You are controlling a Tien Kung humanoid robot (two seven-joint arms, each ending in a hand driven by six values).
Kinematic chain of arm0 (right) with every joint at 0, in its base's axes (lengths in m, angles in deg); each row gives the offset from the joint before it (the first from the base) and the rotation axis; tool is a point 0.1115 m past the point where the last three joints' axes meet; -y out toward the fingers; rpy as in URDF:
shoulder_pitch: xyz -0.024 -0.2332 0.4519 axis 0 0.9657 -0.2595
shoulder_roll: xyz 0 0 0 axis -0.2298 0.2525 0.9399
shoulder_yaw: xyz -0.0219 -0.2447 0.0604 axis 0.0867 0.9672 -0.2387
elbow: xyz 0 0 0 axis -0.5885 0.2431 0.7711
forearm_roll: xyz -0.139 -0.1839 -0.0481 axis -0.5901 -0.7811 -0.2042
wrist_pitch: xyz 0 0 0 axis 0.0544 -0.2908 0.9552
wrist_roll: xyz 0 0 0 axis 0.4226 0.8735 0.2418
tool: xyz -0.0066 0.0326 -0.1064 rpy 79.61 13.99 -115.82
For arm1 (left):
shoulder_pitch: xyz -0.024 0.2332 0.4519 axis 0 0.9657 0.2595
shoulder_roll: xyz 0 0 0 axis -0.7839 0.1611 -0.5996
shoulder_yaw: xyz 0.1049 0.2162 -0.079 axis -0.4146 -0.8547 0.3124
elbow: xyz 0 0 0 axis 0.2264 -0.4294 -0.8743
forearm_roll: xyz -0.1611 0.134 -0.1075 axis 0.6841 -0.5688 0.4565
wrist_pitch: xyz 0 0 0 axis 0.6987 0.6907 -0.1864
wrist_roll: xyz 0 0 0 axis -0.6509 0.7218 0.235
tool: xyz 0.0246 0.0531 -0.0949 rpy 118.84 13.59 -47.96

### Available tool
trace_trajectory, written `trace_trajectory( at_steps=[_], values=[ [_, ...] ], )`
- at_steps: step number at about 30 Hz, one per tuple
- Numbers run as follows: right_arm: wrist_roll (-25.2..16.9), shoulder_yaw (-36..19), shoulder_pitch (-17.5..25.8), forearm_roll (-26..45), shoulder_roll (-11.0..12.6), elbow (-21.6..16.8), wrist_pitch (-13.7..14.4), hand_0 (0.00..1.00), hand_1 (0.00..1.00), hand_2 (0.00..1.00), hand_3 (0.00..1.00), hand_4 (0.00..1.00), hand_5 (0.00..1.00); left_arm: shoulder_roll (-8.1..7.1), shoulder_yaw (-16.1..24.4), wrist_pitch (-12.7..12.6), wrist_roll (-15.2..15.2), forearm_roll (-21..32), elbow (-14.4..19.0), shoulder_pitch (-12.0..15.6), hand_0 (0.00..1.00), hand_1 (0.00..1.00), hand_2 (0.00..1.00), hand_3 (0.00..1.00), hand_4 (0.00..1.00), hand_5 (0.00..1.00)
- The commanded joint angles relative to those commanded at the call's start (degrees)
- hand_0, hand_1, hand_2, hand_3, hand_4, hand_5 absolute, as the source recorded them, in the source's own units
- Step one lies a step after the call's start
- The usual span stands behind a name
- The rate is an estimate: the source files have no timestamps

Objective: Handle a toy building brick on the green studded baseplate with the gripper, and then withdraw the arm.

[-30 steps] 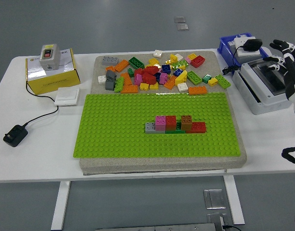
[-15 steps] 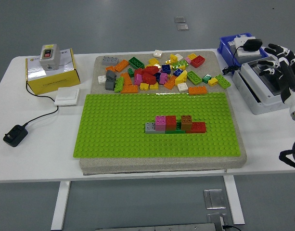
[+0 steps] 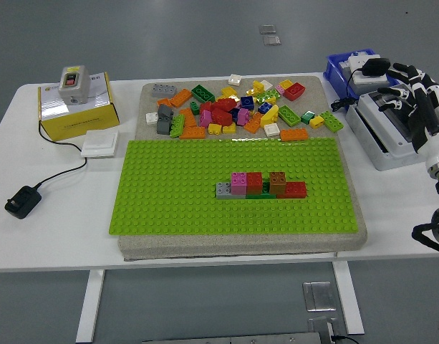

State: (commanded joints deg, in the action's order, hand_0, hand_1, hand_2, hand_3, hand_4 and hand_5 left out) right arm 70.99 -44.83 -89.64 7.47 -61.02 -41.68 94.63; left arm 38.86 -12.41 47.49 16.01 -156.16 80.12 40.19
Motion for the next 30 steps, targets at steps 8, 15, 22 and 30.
trace_trajectory(
  at_steps=[8,15,22,30],
  values=[
    [0.35,-0.7,-0.01,-0.1,0.28,-0.18,0.09,0.445,0.633,0.746,0.737,0.602,0.734,0.02,1.36,0.0,-0.6,-1.0,0.0,-0.03,0.687,0.673,0.609,0.639,0.131,0.693],
    [0.46,-1.14,-0.02,-0.43,-0.06,-0.3,0.09,0.445,0.635,0.747,0.74,0.604,0.75,-0.03,1.87,0.07,-0.75,-1.49,0.0,-0.27,0.689,0.677,0.63,0.638,0.129,0.691],
    [0.44,-2.6,0.31,-0.26,0.03,-0.43,0.03,0.453,0.637,0.748,0.74,0.61,0.76,-0.08,2.66,0.2,-0.97,-2.37,0.0,-0.42,0.69,0.679,0.63,0.637,0.118,0.684],
    [0.23,-3.3,0.28,0.18,-0.57,-0.39,-0.12,0.456,0.639,0.748,0.733,0.613,0.766,0.11,3.44,0.28,-1.1,-3.06,0.0,-0.69,0.69,0.68,0.628,0.636,0.112,0.679]
  ],
)
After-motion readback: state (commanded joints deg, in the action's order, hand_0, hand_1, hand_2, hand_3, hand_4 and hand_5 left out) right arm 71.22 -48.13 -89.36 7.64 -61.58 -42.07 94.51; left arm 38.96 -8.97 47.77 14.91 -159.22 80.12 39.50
